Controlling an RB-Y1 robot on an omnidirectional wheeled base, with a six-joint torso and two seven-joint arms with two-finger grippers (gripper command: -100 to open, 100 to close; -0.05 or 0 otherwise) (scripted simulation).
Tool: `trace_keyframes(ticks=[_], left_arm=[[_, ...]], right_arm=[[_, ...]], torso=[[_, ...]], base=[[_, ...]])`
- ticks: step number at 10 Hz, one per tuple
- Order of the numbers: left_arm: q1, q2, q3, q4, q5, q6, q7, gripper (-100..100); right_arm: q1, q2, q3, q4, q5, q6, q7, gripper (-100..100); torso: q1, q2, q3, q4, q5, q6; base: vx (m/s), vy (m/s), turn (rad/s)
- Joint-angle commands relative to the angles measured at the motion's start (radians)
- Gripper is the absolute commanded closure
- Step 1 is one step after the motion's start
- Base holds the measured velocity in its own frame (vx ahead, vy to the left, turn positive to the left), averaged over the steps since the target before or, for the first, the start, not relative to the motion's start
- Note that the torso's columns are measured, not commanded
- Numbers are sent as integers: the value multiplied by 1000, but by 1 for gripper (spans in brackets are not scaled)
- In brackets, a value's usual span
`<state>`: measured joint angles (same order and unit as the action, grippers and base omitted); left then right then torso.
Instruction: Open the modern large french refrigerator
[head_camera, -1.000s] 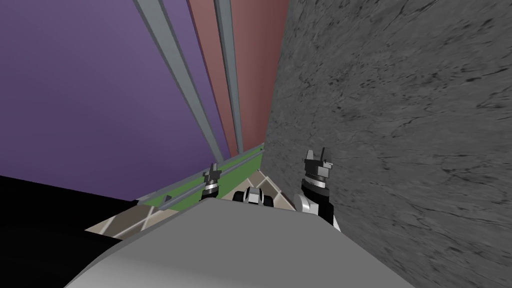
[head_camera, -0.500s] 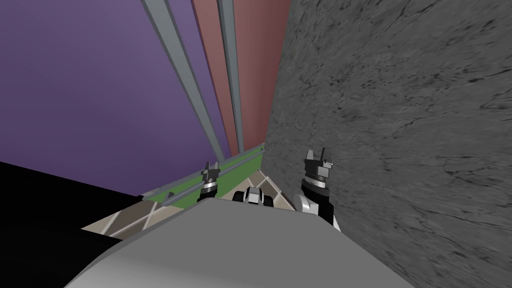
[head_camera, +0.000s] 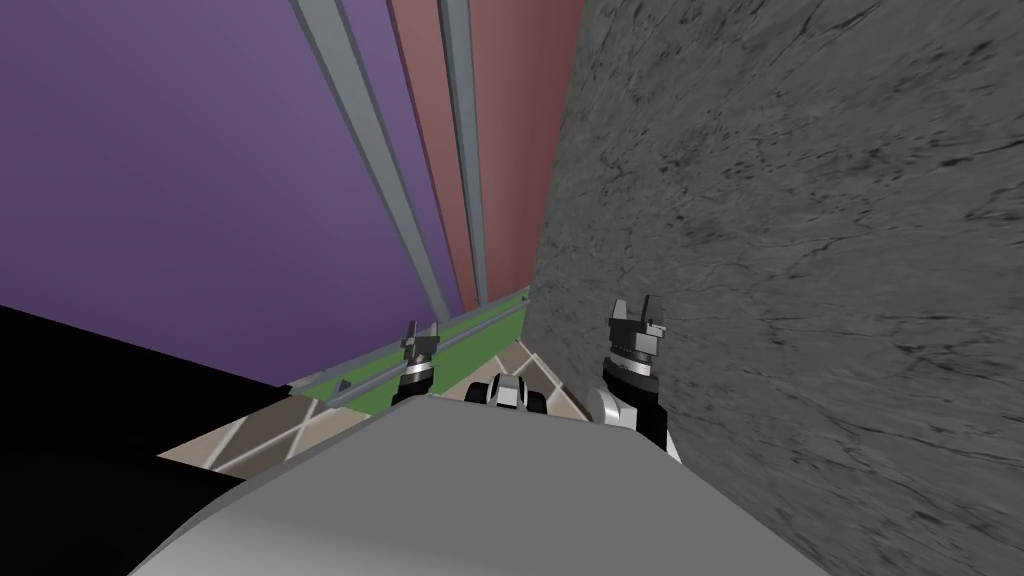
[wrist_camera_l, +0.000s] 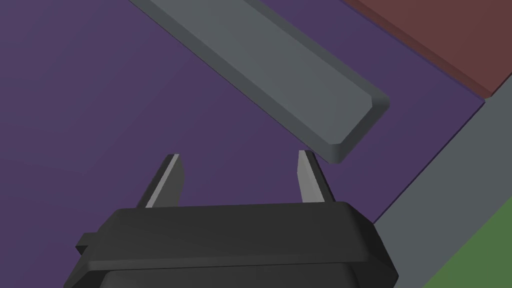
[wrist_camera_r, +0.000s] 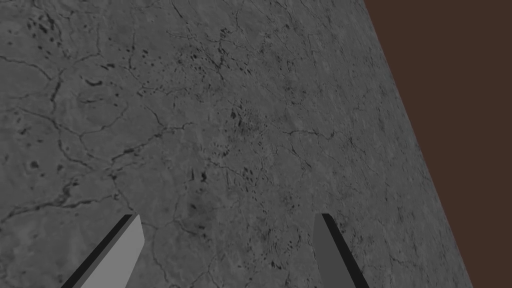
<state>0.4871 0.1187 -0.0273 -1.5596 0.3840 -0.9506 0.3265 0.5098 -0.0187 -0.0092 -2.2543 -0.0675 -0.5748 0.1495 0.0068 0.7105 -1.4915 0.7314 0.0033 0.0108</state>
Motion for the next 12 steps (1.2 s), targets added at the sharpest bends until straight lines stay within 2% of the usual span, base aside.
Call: trace_keyframes(ticks=[1, 3, 4, 5, 8, 12], left_arm=[[-15, -9, -13, 53, -8, -39, 10, 100], [-12, -16, -23, 92, -15, -80, 19, 100], [-12, -15, -19, 75, -13, -73, 15, 100], [16, 1, -22, 40, 27, -52, 8, -100], [51, 22, -25, -11, 79, -20, -1, -100], [116, 58, -31, -106, 172, 31, -14, -100]], right_arm=[[0, 0, 0, 0, 0, 0, 0, 0], [0, 0, 0, 0, 0, 0, 0, 0], [0, 0, 0, 0, 0, 0, 0, 0], [0, 0, 0, 0, 0, 0, 0, 0], [0, 0, 0, 0, 0, 0, 0, 0], [0, 0, 0, 0, 0, 0, 0, 0]], torso=[[0, 7, 3, 4, -3, -4], [1, 15, 9, 3, 0, -5], [-2, 16, 10, 2, 0, -6], [-5, 20, 11, 4, -1, -8], [-8, 21, 13, 4, -2, -6], [-7, 28, 16, 7, -3, -11]], base=[[38, 43, -113], [4, 29, -11], [-10, 8, 4], [30, -11, 97], [62, -31, 97], [61, -31, 92]])
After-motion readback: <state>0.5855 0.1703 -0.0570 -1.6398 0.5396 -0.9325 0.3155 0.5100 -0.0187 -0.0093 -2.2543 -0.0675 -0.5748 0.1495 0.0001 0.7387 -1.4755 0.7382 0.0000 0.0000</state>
